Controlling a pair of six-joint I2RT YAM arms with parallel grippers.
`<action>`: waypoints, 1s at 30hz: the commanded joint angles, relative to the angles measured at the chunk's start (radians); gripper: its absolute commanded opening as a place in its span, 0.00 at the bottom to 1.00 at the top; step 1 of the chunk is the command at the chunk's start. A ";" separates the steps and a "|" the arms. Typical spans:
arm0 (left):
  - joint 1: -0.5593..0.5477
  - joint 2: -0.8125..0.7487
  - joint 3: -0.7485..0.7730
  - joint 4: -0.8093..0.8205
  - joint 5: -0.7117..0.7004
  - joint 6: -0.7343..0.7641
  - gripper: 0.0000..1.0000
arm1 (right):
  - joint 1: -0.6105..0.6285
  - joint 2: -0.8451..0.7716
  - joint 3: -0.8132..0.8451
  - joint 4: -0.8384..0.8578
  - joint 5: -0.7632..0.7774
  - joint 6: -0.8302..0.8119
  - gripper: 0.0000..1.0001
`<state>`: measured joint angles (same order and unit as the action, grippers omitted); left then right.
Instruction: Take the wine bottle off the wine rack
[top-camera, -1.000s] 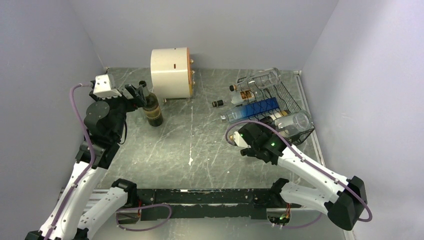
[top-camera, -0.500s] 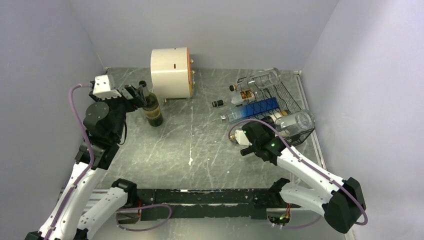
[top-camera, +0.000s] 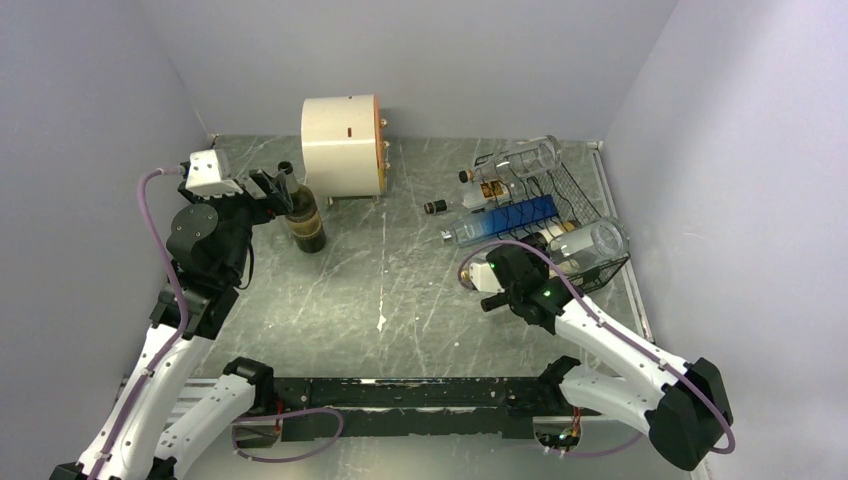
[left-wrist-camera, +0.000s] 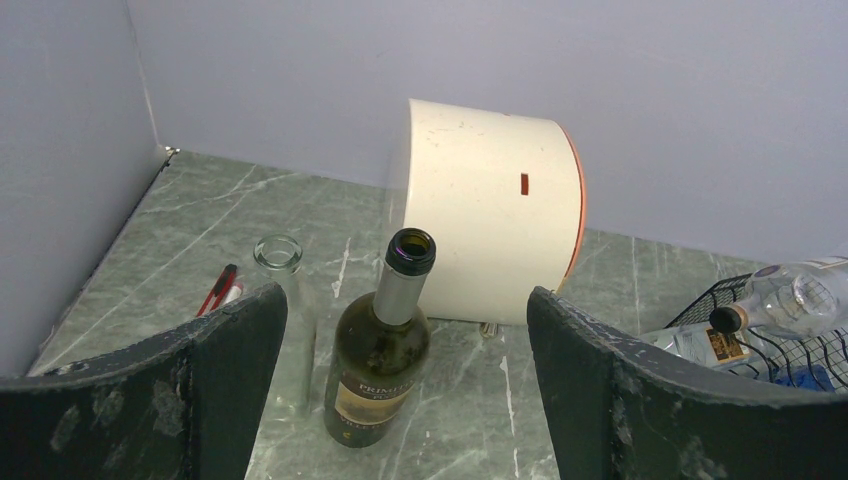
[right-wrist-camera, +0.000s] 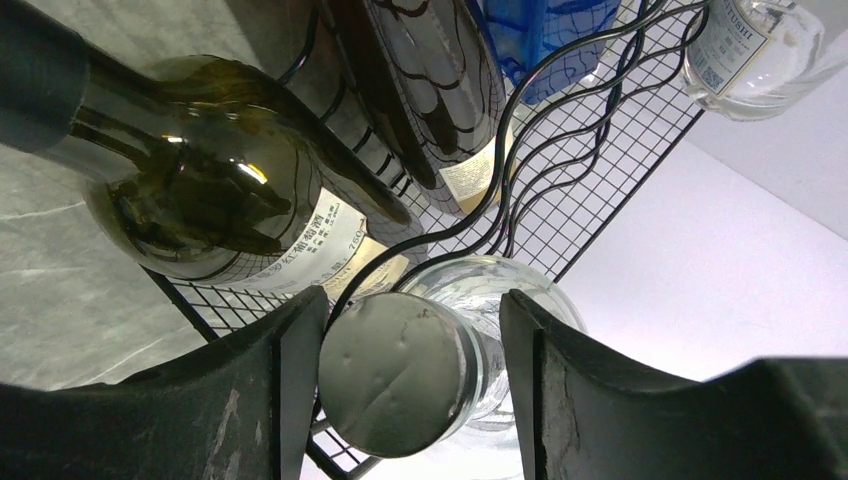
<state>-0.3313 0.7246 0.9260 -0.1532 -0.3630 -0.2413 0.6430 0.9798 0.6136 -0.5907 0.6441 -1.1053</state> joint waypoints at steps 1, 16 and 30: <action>-0.009 -0.010 0.013 0.026 -0.003 0.008 0.93 | -0.031 -0.006 0.000 0.154 0.097 -0.091 0.46; -0.009 -0.001 0.012 0.027 0.002 0.006 0.93 | -0.008 0.019 0.150 0.117 0.044 0.031 0.13; -0.009 -0.004 0.012 0.027 0.006 0.007 0.93 | 0.007 0.081 0.207 0.131 0.071 0.112 0.40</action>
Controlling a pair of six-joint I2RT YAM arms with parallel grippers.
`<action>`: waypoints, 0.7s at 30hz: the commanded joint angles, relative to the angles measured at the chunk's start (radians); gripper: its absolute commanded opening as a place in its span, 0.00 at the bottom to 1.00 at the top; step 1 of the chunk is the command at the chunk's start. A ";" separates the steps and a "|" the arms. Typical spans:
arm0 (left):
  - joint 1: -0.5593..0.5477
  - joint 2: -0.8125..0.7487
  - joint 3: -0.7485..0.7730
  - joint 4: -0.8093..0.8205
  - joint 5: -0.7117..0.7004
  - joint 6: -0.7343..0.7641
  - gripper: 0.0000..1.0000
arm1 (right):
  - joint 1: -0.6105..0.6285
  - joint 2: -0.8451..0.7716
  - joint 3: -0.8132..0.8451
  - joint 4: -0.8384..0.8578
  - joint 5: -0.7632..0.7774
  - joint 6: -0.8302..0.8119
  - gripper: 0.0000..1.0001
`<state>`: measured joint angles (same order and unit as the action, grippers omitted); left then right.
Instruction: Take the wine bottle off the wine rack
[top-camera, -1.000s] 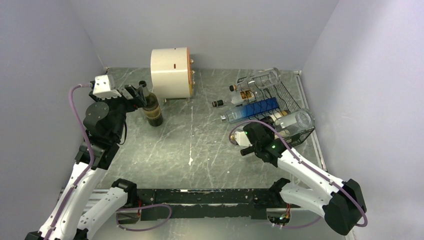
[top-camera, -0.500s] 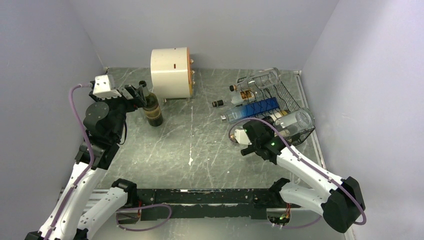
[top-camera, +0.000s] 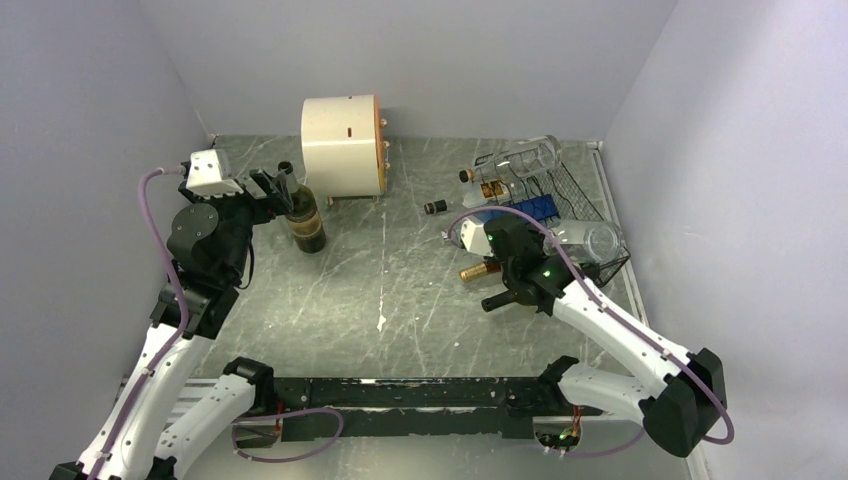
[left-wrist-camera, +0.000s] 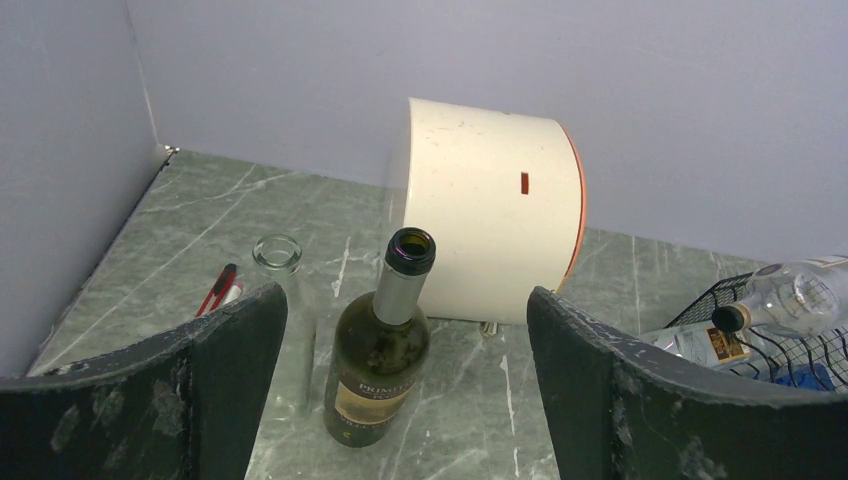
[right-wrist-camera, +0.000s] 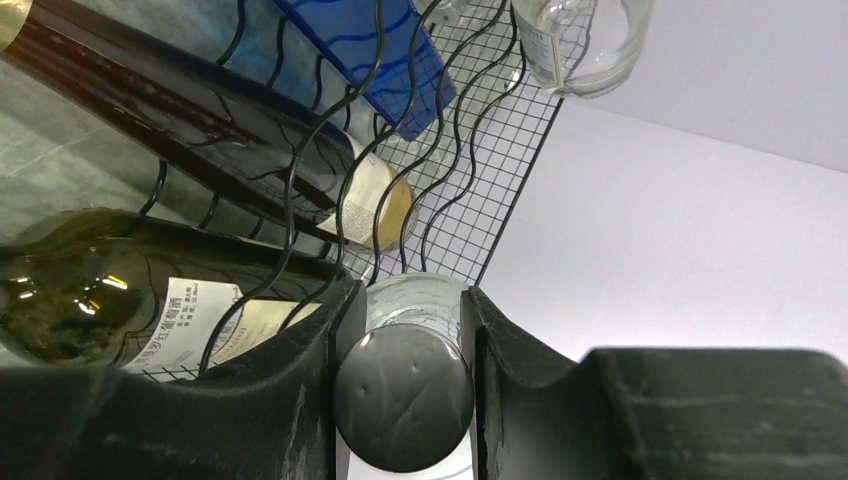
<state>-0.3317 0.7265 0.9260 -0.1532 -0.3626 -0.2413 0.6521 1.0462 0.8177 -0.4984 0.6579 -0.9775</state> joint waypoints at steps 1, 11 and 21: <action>-0.009 -0.007 0.013 0.027 0.005 0.007 0.93 | -0.002 0.022 -0.005 0.049 0.062 -0.019 0.40; -0.009 -0.012 0.012 0.027 -0.001 0.008 0.93 | 0.000 0.149 -0.031 0.124 0.186 0.008 0.47; -0.009 -0.015 0.010 0.029 0.004 0.007 0.93 | -0.002 0.141 -0.108 0.209 0.276 -0.071 0.65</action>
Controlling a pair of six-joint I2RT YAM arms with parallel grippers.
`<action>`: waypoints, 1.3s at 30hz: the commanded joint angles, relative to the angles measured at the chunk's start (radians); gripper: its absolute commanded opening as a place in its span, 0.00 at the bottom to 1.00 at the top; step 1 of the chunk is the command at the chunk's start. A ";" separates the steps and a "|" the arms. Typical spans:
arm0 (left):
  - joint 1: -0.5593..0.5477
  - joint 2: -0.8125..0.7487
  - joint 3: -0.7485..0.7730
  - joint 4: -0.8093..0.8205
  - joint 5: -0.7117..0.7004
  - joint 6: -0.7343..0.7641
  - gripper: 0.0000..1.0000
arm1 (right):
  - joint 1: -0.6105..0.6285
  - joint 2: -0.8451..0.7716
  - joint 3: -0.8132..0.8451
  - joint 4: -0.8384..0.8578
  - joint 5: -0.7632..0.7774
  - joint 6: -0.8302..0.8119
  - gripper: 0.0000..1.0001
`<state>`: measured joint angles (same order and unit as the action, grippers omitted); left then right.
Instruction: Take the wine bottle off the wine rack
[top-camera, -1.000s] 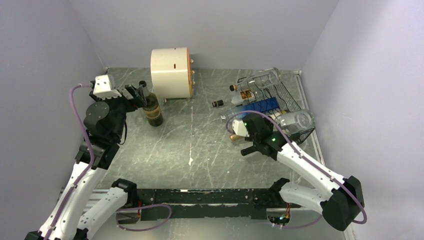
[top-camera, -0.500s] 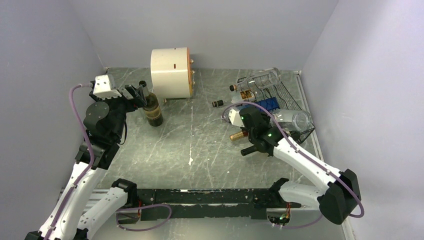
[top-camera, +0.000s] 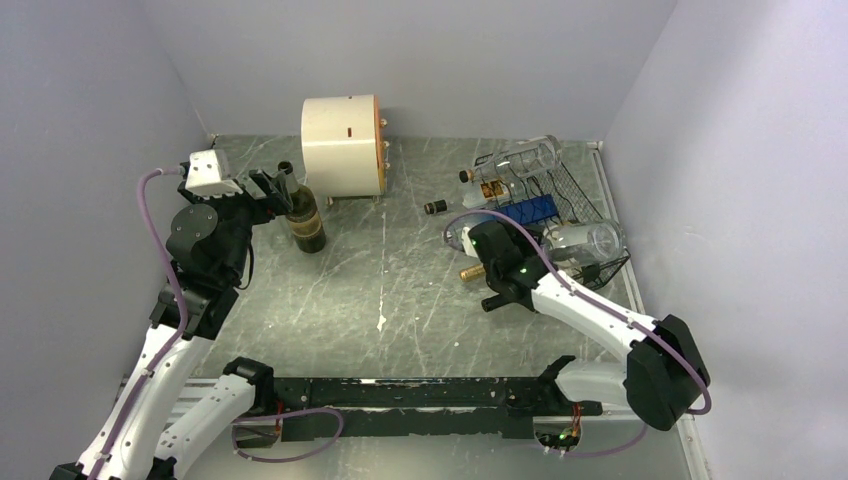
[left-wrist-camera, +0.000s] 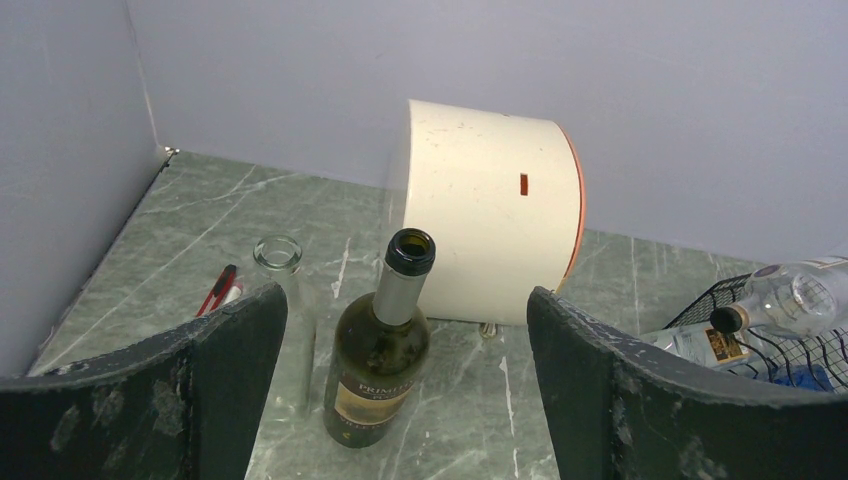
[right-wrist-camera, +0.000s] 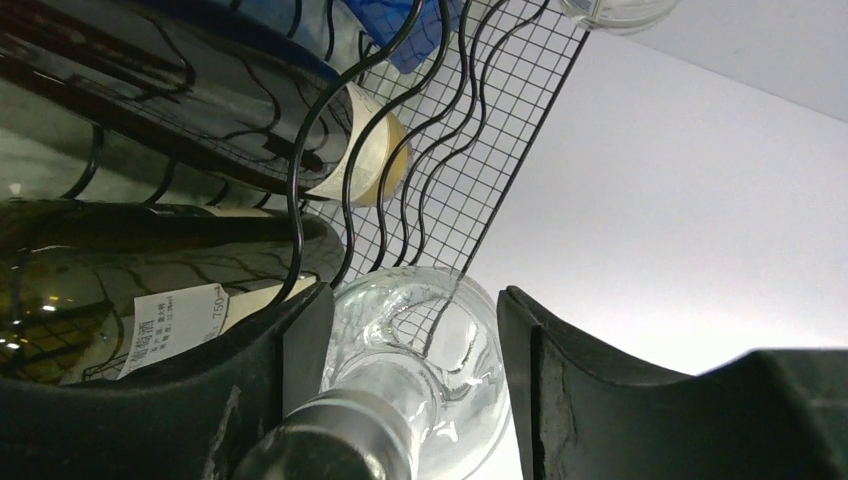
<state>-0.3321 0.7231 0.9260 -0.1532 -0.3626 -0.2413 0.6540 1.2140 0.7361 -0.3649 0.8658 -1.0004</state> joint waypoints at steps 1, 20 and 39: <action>-0.010 -0.011 0.010 0.028 0.004 0.007 0.93 | -0.005 -0.028 -0.033 0.088 0.076 -0.059 0.66; -0.010 -0.005 0.008 0.029 0.009 0.007 0.93 | -0.029 -0.039 -0.045 0.141 0.050 -0.089 0.36; -0.010 0.001 0.010 0.028 0.016 0.006 0.93 | -0.026 -0.033 0.118 -0.043 -0.075 0.222 0.28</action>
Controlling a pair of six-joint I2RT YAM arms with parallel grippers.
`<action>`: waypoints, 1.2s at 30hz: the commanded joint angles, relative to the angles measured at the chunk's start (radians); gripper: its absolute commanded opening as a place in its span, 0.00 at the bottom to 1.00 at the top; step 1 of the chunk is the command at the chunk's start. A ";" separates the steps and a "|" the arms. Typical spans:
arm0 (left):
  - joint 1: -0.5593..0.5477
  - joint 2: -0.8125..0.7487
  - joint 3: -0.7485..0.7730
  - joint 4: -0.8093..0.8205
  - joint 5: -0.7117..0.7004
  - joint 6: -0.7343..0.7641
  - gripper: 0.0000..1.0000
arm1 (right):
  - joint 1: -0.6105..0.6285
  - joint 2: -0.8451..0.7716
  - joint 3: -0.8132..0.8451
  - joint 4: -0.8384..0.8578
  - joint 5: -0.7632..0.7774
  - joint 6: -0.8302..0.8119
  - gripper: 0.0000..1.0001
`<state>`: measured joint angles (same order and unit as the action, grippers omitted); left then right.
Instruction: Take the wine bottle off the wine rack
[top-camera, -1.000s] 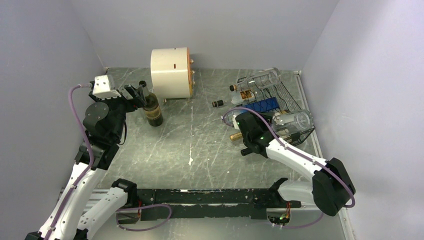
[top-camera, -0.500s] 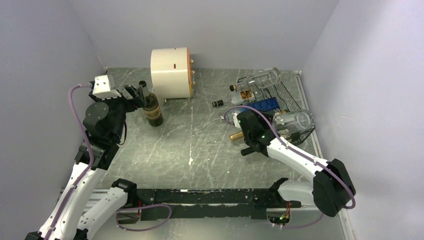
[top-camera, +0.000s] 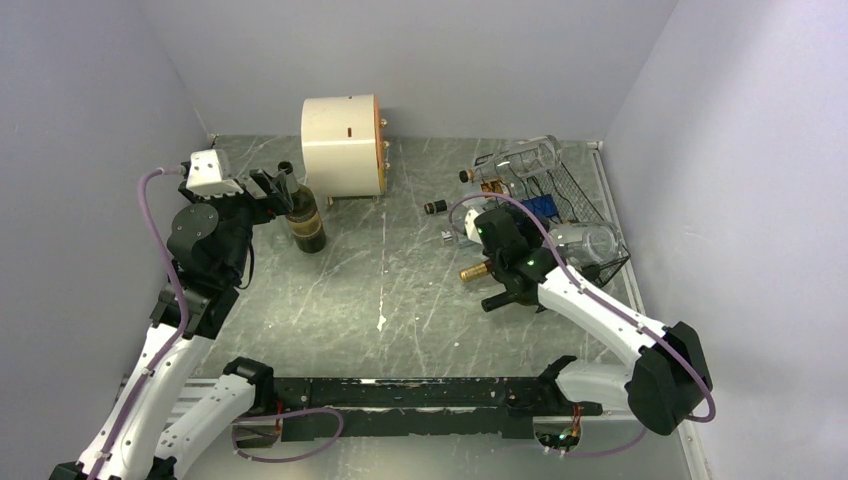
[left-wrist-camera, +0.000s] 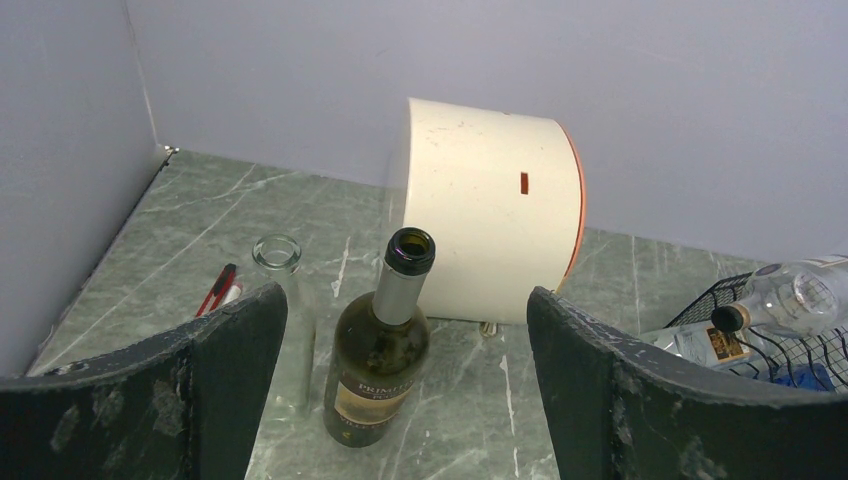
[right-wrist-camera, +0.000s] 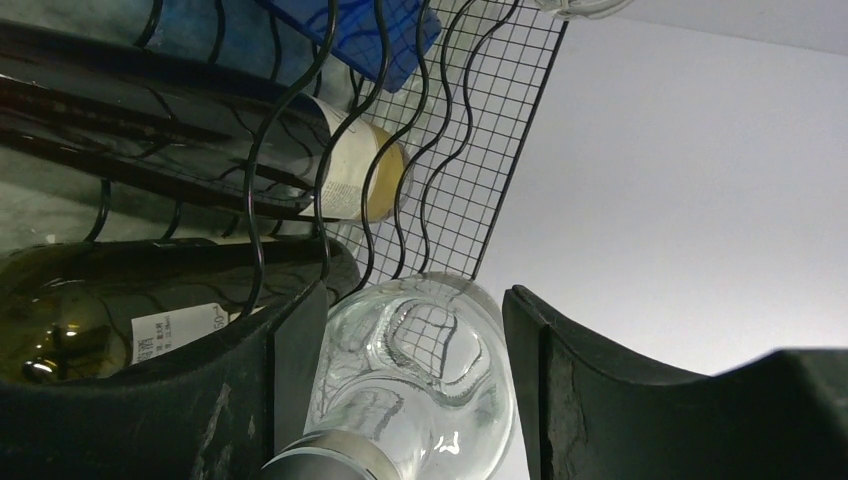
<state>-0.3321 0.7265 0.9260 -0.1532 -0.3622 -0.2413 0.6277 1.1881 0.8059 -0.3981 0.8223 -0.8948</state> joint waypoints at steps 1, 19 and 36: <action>-0.010 -0.003 0.010 0.028 0.016 0.005 0.93 | 0.000 -0.001 0.051 -0.028 -0.053 0.131 0.32; -0.010 0.001 0.008 0.029 0.023 0.004 0.93 | 0.124 -0.056 -0.064 -0.201 -0.050 0.092 1.00; -0.010 0.007 0.008 0.030 0.029 0.003 0.93 | 0.279 -0.254 -0.107 -0.376 -0.073 0.021 0.95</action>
<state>-0.3321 0.7368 0.9260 -0.1528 -0.3508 -0.2417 0.9146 0.9894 0.7357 -0.7773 0.7479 -0.7879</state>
